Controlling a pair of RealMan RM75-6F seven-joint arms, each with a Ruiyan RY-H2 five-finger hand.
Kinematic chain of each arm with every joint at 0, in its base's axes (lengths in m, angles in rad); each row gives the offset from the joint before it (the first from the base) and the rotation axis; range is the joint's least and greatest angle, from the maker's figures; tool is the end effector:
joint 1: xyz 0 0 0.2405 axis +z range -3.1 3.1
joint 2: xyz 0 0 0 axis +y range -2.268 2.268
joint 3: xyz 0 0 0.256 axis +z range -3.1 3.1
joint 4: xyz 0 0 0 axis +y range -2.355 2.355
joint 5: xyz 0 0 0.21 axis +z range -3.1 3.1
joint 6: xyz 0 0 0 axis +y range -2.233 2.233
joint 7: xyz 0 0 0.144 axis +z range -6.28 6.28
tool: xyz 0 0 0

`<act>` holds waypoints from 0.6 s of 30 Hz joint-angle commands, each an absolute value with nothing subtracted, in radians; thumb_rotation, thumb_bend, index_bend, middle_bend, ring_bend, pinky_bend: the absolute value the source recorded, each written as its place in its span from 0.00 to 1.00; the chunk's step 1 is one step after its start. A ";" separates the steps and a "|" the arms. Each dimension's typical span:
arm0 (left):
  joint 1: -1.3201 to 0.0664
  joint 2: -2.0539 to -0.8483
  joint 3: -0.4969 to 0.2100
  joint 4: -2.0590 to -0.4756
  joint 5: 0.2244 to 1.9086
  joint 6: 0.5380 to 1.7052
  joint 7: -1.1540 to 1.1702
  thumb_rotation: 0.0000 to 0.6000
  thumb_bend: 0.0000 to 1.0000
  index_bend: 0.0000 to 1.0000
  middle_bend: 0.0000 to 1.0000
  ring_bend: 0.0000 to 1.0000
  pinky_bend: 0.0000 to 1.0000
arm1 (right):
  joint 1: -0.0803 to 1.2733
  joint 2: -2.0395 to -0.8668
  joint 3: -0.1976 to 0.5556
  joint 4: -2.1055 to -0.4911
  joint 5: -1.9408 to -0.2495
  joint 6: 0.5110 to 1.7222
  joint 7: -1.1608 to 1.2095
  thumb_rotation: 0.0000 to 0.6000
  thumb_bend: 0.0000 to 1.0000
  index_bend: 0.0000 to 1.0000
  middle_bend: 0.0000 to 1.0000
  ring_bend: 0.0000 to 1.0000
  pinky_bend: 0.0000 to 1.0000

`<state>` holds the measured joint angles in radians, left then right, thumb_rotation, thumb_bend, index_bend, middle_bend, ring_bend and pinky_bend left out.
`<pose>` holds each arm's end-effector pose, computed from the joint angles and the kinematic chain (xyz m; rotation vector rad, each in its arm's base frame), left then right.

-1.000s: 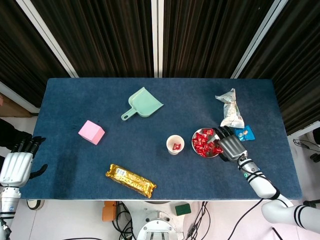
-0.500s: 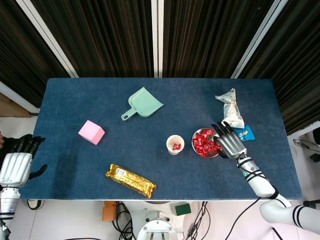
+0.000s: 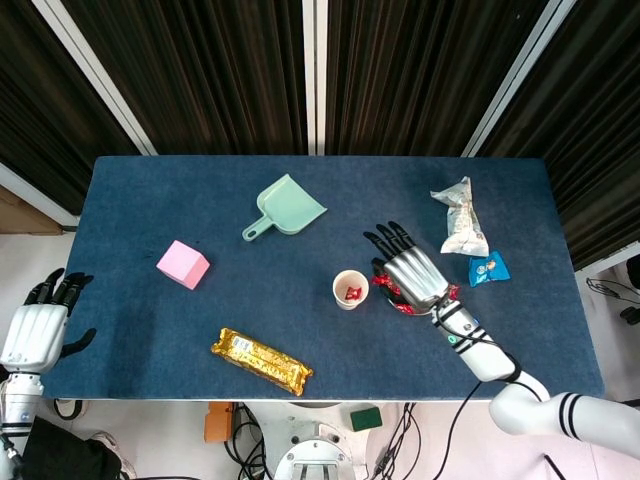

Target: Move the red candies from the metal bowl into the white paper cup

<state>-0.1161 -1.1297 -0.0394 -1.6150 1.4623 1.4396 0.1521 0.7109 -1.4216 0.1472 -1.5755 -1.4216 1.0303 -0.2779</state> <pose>-0.3120 0.1883 0.1499 -1.4483 -0.8344 -0.7743 -0.1282 -0.3248 0.0208 2.0007 -0.6711 1.0743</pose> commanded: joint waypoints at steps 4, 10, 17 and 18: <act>-0.113 -1.128 -0.040 -1.614 1.463 1.446 0.146 1.00 0.19 0.17 0.15 0.06 0.20 | 0.759 -1.516 0.176 -1.531 -1.420 1.005 -0.274 1.00 0.44 0.71 0.07 0.00 0.00; -0.110 -1.124 -0.040 -1.610 1.466 1.453 0.132 1.00 0.18 0.17 0.15 0.06 0.20 | 0.776 -1.536 0.169 -1.514 -1.421 0.987 -0.273 1.00 0.36 0.41 0.04 0.00 0.00; -0.110 -1.127 -0.038 -1.611 1.468 1.453 0.142 1.00 0.19 0.17 0.15 0.06 0.21 | 0.752 -1.488 0.152 -1.546 -1.450 1.027 -0.259 1.00 0.37 0.21 0.03 0.00 0.00; -0.109 -1.127 -0.037 -1.612 1.469 1.453 0.143 1.00 0.19 0.17 0.15 0.06 0.21 | 0.743 -1.476 0.148 -1.553 -1.452 1.037 -0.261 1.00 0.37 0.21 0.03 0.00 0.00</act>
<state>-0.1096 -1.1271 -0.0377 -1.6112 1.4685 1.4531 0.1425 0.7540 -1.4892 0.1539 -1.5426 -1.4463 1.0250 -0.2597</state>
